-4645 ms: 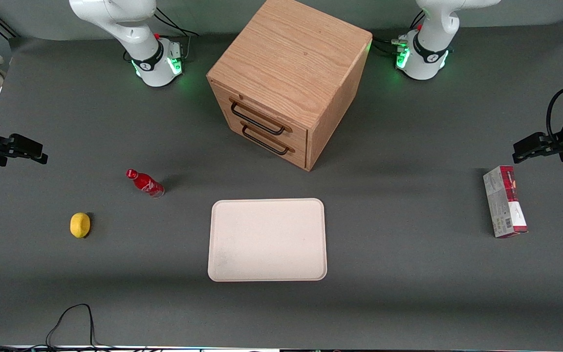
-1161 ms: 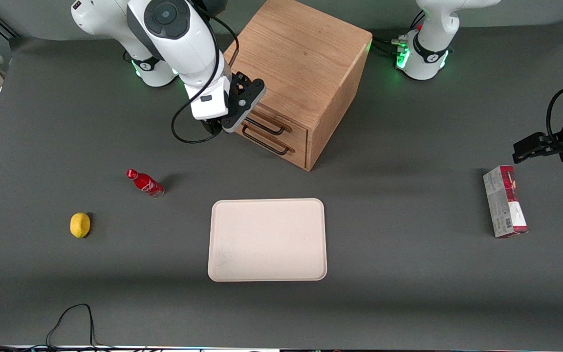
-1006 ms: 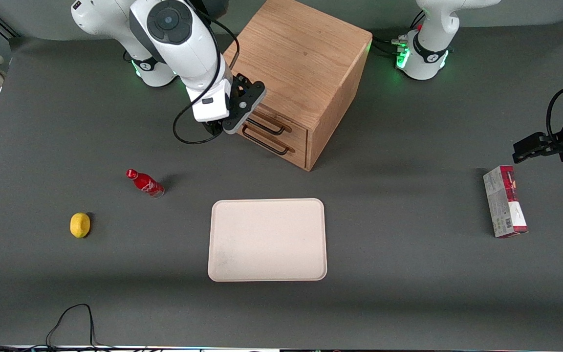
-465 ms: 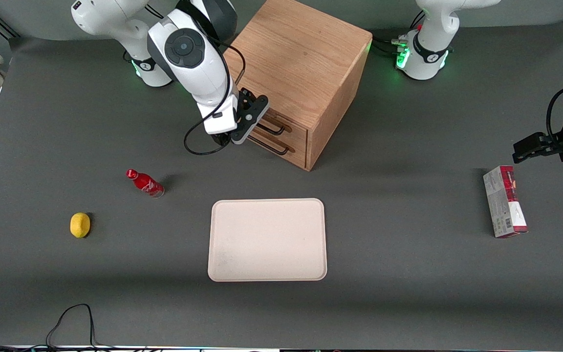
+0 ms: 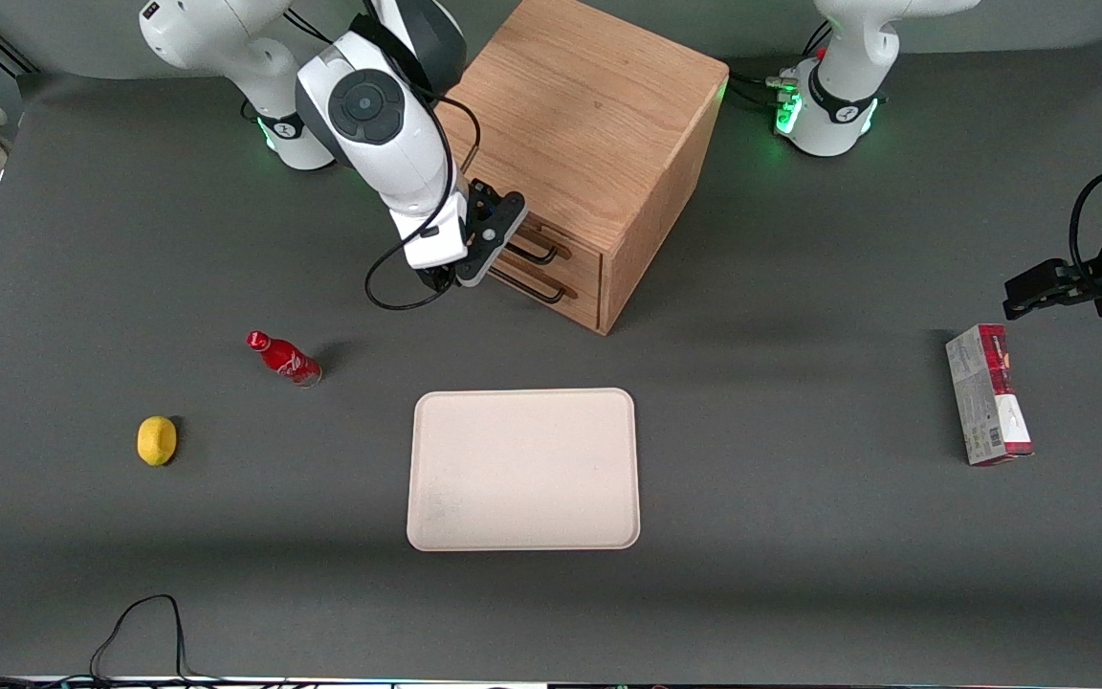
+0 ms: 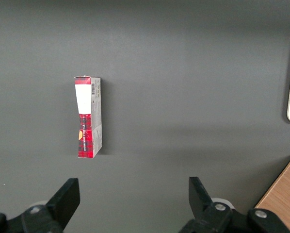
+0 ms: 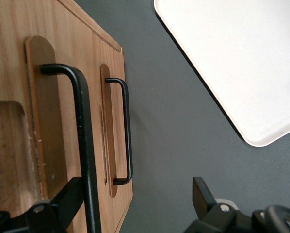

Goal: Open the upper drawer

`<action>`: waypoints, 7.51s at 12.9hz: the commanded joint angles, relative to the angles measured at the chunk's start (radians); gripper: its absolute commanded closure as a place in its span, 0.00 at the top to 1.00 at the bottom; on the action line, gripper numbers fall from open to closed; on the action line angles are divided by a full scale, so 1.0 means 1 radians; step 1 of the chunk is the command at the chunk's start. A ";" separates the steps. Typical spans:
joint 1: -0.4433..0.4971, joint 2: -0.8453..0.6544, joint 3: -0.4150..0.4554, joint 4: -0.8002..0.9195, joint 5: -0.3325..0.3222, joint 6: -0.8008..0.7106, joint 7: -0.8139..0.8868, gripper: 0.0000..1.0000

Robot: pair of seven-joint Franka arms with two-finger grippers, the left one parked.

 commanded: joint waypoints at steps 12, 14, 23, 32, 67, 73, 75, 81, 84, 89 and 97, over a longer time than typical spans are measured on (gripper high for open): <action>0.004 0.086 -0.009 0.040 0.027 0.061 -0.030 1.00; -0.003 0.101 -0.014 0.069 0.027 0.057 -0.030 1.00; -0.129 0.208 -0.019 0.233 0.020 -0.044 -0.161 1.00; -0.218 0.308 -0.020 0.384 0.013 -0.110 -0.192 1.00; -0.367 0.256 -0.321 0.777 0.011 -0.460 0.296 1.00; -0.362 0.256 -0.376 0.769 -0.009 -0.486 0.480 1.00; -0.365 0.253 -0.390 0.769 -0.009 -0.482 0.479 1.00; -0.394 0.204 -0.411 0.706 -0.007 -0.473 0.373 1.00; -0.583 0.044 -0.167 0.484 -0.083 -0.332 0.376 1.00; -0.773 -0.052 0.020 0.370 -0.113 -0.298 0.384 1.00; -0.764 -0.037 0.014 0.388 -0.148 -0.307 0.390 1.00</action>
